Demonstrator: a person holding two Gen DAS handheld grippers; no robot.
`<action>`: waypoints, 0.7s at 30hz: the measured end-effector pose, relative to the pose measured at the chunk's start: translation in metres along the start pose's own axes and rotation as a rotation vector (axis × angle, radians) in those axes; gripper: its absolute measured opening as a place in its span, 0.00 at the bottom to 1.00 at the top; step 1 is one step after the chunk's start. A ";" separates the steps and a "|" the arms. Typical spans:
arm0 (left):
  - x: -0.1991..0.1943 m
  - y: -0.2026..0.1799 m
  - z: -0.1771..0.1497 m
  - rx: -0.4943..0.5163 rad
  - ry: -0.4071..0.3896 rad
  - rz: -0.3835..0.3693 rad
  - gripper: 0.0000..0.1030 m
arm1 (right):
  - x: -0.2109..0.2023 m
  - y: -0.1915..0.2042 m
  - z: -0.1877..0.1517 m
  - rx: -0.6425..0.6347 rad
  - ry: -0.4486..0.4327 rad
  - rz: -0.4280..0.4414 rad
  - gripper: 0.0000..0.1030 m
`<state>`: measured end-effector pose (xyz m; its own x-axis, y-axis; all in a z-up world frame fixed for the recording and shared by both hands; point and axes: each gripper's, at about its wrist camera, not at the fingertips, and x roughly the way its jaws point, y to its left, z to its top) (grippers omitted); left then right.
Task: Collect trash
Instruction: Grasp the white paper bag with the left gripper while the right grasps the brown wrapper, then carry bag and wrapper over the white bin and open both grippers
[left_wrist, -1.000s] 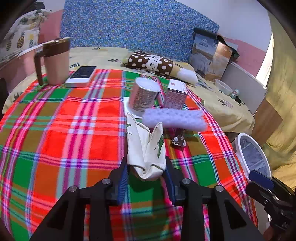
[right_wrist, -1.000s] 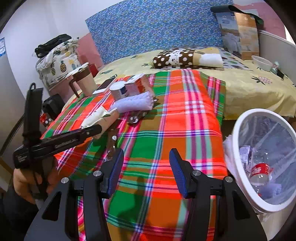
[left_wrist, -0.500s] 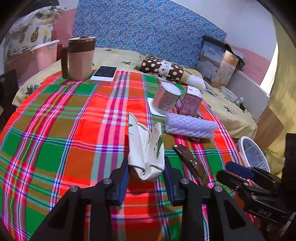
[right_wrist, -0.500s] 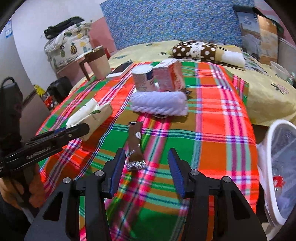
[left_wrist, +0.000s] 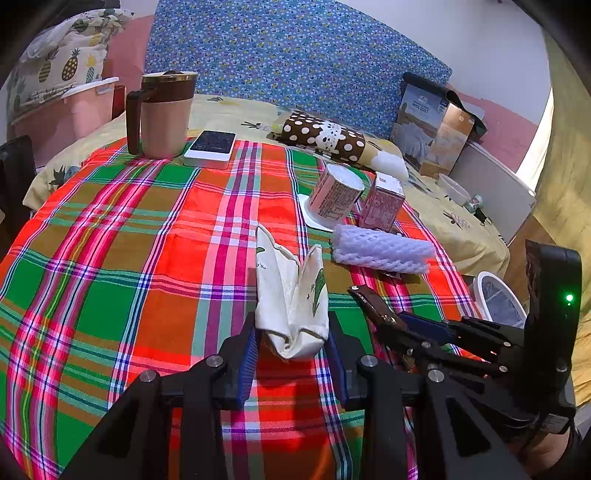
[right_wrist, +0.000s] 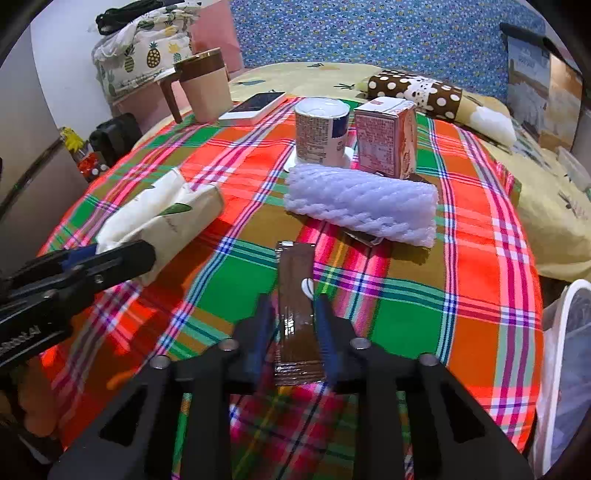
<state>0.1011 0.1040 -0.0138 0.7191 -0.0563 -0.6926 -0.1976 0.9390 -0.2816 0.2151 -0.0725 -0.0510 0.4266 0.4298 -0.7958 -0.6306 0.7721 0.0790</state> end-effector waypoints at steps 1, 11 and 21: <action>0.000 0.000 0.000 0.001 0.000 0.000 0.33 | -0.001 -0.001 0.000 0.002 -0.001 -0.002 0.21; -0.010 -0.019 -0.006 0.036 -0.002 -0.020 0.33 | -0.039 -0.015 -0.009 0.050 -0.084 -0.003 0.21; -0.021 -0.052 -0.014 0.089 -0.001 -0.059 0.33 | -0.070 -0.030 -0.025 0.116 -0.143 -0.024 0.21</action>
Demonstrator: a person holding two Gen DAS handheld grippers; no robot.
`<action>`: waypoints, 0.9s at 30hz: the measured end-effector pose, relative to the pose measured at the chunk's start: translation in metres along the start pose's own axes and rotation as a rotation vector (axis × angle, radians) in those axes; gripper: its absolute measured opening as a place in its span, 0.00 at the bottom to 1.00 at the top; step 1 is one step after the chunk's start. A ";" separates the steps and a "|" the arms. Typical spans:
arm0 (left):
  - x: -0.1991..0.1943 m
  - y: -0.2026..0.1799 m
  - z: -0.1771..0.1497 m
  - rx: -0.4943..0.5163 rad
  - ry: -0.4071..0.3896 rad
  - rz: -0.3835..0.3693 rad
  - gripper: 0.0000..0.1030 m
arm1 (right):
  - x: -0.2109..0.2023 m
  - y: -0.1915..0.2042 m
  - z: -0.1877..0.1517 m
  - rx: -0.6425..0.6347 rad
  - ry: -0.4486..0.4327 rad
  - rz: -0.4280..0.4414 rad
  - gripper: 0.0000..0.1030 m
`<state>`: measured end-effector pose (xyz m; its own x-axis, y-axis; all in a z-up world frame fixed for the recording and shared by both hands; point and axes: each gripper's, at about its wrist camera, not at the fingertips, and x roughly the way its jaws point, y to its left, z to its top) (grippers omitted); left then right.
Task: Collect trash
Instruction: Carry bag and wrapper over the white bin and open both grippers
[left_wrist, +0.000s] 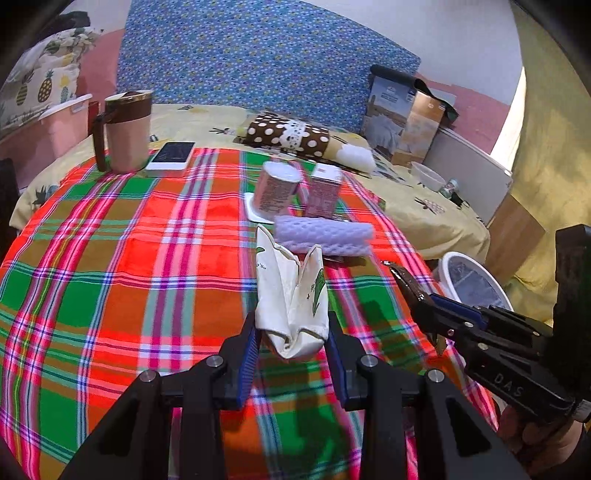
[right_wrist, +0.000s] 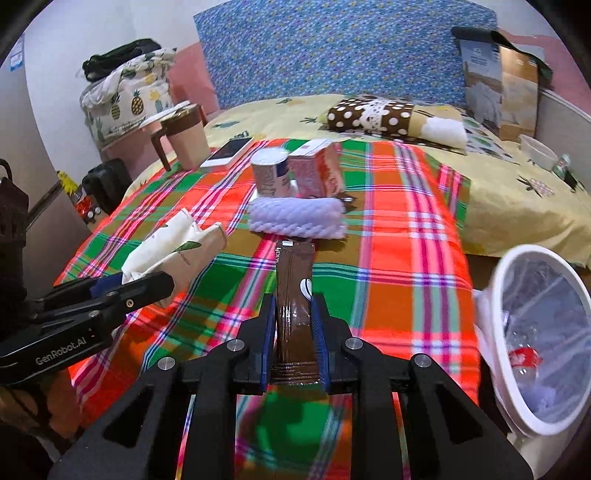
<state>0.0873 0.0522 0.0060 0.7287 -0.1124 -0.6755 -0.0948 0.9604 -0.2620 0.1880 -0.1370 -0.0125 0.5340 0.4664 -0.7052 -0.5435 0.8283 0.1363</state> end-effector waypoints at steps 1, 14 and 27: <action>-0.001 -0.005 -0.001 0.008 0.001 -0.007 0.33 | -0.001 -0.001 -0.001 0.005 -0.004 -0.004 0.21; 0.003 -0.060 -0.007 0.090 0.026 -0.084 0.33 | -0.028 -0.030 -0.013 0.069 -0.053 -0.060 0.21; 0.023 -0.120 0.001 0.180 0.043 -0.169 0.33 | -0.053 -0.080 -0.028 0.165 -0.099 -0.148 0.21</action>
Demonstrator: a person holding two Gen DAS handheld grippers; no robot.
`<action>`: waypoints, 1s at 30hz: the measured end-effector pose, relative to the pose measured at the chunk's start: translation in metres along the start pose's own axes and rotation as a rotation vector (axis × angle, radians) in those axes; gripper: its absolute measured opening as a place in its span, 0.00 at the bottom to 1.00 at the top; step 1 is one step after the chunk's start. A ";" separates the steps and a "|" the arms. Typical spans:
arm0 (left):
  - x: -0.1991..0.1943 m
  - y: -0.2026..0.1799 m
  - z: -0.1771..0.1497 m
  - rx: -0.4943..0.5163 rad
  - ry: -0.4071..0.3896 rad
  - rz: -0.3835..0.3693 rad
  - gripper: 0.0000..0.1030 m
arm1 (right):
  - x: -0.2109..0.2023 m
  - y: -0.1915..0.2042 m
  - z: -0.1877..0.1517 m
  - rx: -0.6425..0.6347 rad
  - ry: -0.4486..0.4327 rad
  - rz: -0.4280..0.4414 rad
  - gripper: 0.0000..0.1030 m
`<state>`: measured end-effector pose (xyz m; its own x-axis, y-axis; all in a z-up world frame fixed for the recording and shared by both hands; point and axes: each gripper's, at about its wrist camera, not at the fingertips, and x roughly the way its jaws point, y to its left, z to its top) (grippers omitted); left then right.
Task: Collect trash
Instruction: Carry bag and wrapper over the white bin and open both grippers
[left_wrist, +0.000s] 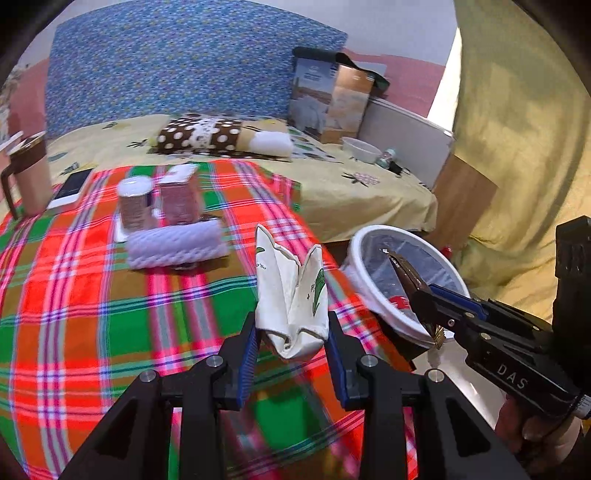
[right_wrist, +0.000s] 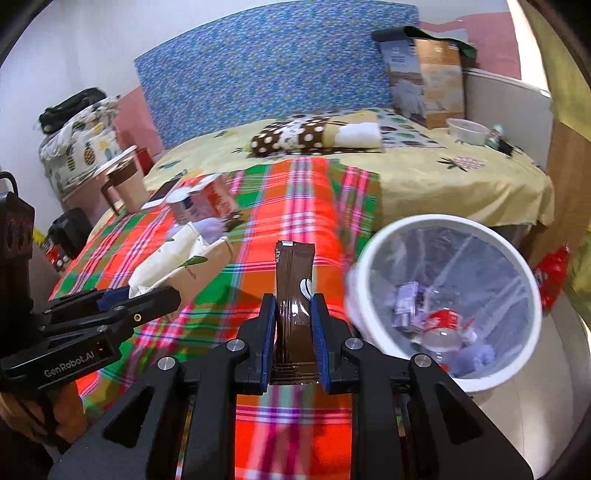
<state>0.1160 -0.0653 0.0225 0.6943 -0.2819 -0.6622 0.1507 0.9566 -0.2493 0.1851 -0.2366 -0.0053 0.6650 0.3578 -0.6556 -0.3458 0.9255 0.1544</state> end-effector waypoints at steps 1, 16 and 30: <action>0.004 -0.006 0.002 0.010 0.003 -0.011 0.33 | -0.001 -0.004 -0.001 0.008 -0.002 -0.008 0.21; 0.057 -0.067 0.020 0.110 0.060 -0.108 0.33 | -0.012 -0.072 -0.007 0.136 -0.017 -0.119 0.21; 0.109 -0.102 0.026 0.161 0.127 -0.184 0.34 | -0.002 -0.106 -0.015 0.206 0.028 -0.171 0.21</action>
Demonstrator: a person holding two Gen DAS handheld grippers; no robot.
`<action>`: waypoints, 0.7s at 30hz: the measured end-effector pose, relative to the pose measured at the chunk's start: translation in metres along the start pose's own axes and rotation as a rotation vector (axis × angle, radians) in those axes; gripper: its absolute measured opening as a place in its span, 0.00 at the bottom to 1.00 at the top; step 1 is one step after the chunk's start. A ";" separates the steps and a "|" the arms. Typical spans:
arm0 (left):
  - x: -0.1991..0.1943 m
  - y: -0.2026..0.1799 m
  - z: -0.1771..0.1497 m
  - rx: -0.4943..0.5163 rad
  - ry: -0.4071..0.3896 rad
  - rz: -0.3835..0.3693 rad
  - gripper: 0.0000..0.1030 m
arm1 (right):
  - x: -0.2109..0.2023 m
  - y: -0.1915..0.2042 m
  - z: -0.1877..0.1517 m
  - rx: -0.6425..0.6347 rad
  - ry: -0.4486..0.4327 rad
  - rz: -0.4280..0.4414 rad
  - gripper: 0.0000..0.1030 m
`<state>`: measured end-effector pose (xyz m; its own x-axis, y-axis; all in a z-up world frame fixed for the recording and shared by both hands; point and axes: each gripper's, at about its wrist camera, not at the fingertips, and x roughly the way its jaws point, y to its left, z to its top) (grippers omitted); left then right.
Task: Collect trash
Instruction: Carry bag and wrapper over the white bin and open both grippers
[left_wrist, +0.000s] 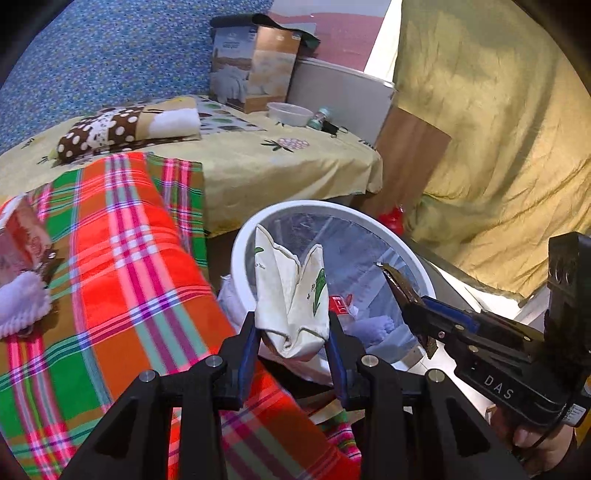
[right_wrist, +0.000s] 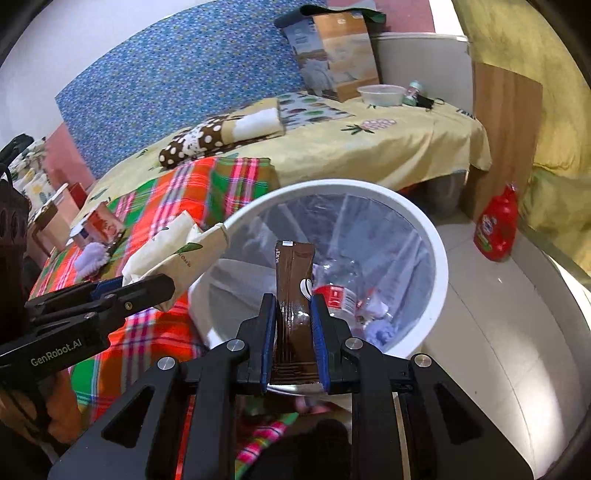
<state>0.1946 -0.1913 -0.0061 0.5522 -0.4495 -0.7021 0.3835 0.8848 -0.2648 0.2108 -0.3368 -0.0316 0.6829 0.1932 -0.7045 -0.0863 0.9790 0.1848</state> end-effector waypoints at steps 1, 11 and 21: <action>0.003 -0.001 0.001 0.004 0.005 -0.004 0.34 | 0.001 -0.002 0.000 0.005 0.005 -0.001 0.21; 0.023 -0.002 0.006 -0.016 0.035 -0.048 0.38 | 0.011 -0.008 -0.002 0.004 0.059 0.014 0.22; 0.020 0.000 0.008 -0.027 0.016 -0.052 0.45 | 0.008 -0.015 -0.001 0.028 0.044 0.002 0.28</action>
<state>0.2119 -0.2013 -0.0151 0.5200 -0.4932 -0.6974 0.3914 0.8633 -0.3187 0.2172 -0.3502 -0.0405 0.6498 0.1986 -0.7337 -0.0668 0.9764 0.2052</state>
